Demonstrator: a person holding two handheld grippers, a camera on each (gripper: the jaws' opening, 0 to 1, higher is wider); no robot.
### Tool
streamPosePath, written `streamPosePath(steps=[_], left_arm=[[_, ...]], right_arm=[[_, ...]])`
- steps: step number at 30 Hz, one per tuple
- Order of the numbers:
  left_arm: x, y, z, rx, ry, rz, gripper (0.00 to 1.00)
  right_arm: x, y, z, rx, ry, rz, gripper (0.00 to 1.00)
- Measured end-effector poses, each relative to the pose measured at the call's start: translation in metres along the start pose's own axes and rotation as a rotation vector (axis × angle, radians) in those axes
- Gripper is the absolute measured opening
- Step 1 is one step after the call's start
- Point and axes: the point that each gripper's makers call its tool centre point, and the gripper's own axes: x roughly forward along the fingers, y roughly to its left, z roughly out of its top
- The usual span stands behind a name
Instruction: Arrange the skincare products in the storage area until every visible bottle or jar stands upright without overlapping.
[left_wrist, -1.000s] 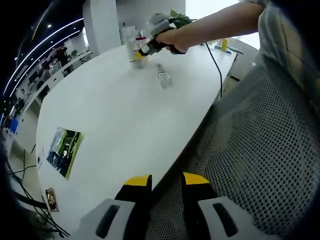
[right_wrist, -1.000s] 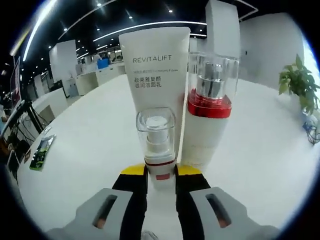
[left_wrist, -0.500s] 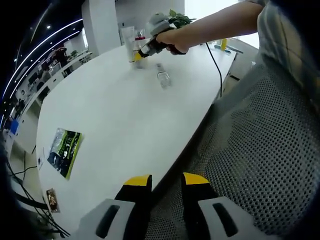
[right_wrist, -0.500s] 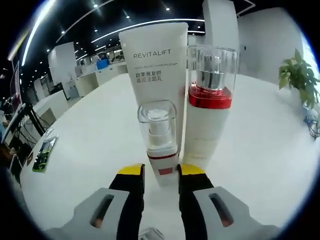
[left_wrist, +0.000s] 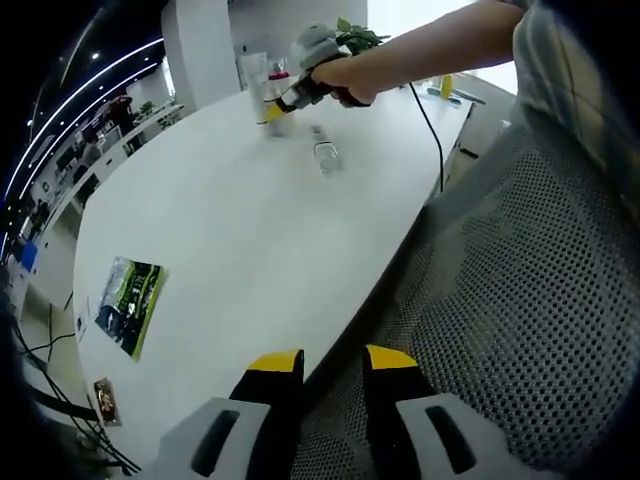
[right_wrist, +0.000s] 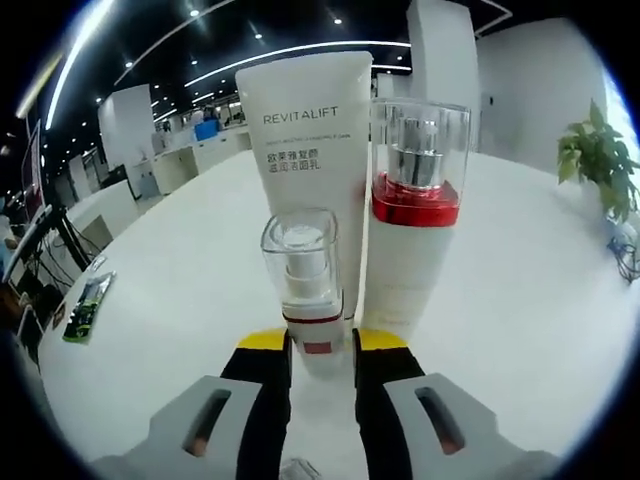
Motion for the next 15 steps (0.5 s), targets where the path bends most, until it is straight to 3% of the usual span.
streamPosePath(steps=[15], left_arm=[[-0.0002, 0.0005, -0.0002, 0.005, 0.001, 0.003, 0.23]], right_arm=[[-0.0002, 0.0000, 0.0000, -0.034, 0.000, -0.031, 0.19]])
